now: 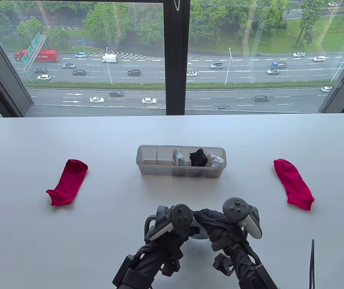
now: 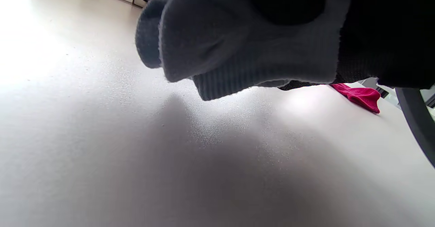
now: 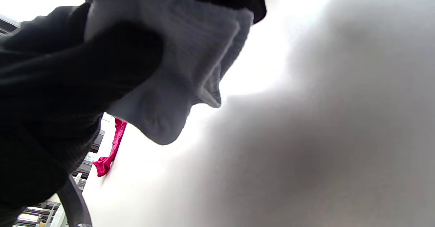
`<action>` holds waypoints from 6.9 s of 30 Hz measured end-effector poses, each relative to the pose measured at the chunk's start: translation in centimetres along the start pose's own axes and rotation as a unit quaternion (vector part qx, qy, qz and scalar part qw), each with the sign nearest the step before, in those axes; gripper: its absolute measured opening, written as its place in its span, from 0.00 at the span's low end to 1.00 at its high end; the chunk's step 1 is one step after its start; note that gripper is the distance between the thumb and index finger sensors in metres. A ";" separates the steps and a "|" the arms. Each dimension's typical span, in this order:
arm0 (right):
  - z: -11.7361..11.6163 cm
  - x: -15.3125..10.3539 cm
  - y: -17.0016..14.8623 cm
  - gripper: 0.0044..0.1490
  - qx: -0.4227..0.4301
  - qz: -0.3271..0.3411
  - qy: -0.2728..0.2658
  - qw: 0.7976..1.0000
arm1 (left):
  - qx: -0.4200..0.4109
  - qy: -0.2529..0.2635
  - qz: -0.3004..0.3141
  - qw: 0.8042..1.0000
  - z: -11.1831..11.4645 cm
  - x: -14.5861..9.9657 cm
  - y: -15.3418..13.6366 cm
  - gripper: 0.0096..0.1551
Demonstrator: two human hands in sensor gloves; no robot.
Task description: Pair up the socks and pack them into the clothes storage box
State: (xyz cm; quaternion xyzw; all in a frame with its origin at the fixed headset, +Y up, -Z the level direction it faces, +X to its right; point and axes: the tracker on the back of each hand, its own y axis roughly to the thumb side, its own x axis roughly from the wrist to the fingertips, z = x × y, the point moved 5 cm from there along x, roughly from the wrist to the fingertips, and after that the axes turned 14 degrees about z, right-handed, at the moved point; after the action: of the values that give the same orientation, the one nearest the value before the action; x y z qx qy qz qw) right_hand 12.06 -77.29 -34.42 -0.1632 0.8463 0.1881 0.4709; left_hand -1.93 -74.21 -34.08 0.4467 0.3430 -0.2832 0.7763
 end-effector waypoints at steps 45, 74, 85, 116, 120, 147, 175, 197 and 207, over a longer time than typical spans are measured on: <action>0.9 -0.4 2.8 0.29 -0.116 0.059 -0.084 0.988 | 0.059 0.072 0.001 0.996 -1.5 -0.8 -0.1 0.41; 1.4 -1.0 4.5 0.37 -0.020 0.118 -0.071 0.990 | 0.058 0.055 0.005 0.997 -3.0 -2.5 0.0 0.47; 1.3 -1.1 5.3 0.38 0.012 0.148 -0.061 0.987 | 0.030 0.081 0.037 0.996 -3.3 -2.8 0.3 0.37; 4.0 -2.5 3.2 0.36 -0.021 0.106 -0.165 0.980 | -0.076 0.188 0.054 0.978 -5.8 -4.5 1.0 0.23; 3.4 -2.2 3.4 0.35 0.066 0.144 -0.111 0.981 | -0.095 0.169 0.032 0.980 -5.3 -4.3 -0.7 0.38; 2.1 -2.0 5.0 0.38 -0.120 0.099 -0.134 0.979 | 0.049 0.177 0.039 0.982 -5.8 -4.7 2.3 0.38; 1.5 -1.4 4.3 0.27 0.086 0.118 -0.112 0.983 | -0.141 0.204 0.004 0.969 -4.7 -3.9 -1.9 0.19; 3.1 -2.5 5.7 0.48 -0.163 0.128 -0.171 0.963 | -0.399 0.078 0.053 0.912 -1.9 -2.5 -1.4 0.42; 2.9 -2.9 7.2 0.41 -0.165 0.167 -0.188 0.954 | -0.489 0.136 0.068 0.859 -1.9 -2.9 -2.4 0.38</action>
State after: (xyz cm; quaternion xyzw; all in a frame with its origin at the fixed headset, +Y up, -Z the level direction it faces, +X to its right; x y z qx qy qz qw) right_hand 12.36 -69.39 -32.17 -0.0563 0.7148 0.4284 0.5500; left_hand -6.04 -73.18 -33.72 0.0659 0.5086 0.0381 0.8576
